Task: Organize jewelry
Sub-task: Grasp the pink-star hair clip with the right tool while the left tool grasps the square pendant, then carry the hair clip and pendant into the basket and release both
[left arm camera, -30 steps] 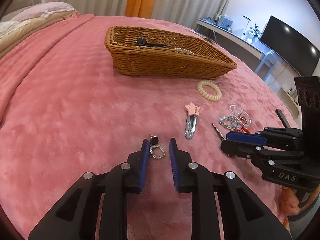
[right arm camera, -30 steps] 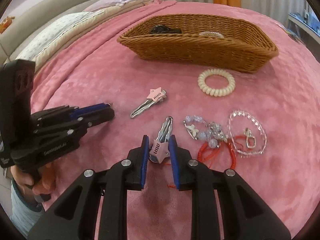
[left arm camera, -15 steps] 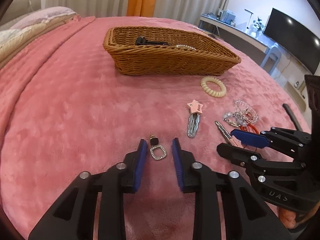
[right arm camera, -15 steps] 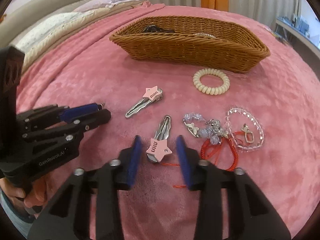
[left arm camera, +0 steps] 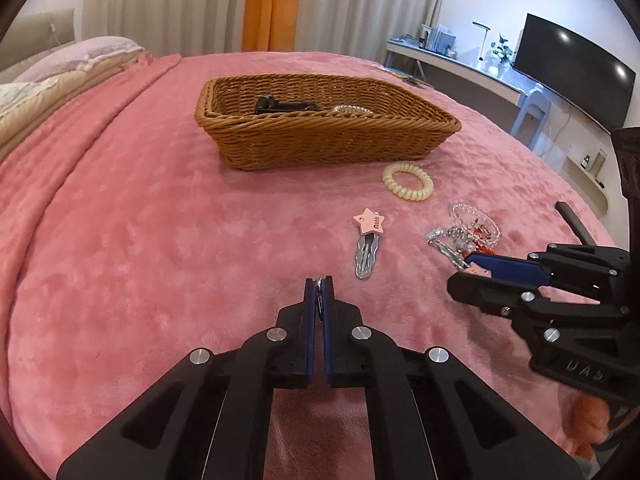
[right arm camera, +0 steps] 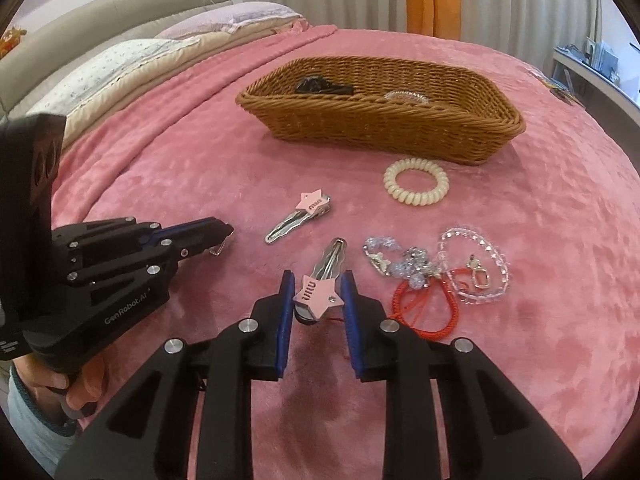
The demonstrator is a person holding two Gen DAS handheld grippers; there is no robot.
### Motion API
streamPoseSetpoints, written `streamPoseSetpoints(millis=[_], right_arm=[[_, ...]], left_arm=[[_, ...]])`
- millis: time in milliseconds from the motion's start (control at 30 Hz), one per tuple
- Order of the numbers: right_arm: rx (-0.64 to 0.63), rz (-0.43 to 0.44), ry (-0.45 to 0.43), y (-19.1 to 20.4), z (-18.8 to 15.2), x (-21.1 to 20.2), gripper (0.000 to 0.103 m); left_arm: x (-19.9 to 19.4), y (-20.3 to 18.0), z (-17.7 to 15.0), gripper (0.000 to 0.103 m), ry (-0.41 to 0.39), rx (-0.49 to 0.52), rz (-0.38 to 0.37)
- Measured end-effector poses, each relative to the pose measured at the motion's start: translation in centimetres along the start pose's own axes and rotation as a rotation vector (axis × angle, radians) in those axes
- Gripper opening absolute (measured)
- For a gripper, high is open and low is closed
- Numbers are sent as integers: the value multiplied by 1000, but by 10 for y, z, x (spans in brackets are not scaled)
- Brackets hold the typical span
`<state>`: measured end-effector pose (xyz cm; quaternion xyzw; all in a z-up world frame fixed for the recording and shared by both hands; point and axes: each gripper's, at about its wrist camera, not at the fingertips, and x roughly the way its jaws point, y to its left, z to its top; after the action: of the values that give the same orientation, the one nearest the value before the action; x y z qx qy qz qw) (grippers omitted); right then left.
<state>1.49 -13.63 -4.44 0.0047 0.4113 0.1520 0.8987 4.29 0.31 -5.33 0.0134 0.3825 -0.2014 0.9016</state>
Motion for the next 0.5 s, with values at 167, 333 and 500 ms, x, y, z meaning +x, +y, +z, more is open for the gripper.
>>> streamPoseSetpoints(millis=[167,333,500], right_arm=[[7,-1,-17,-6,1,-10,21],[3,0,-66,-7,10,-31,21],[-11,-6,-145,-9,34,-57,21]], left_arm=[[-13,9,2,1,-49,-40,-74],[-36,16,11,1,-124,-72,-125],[-58,7,33,1,-197,-53,-143]])
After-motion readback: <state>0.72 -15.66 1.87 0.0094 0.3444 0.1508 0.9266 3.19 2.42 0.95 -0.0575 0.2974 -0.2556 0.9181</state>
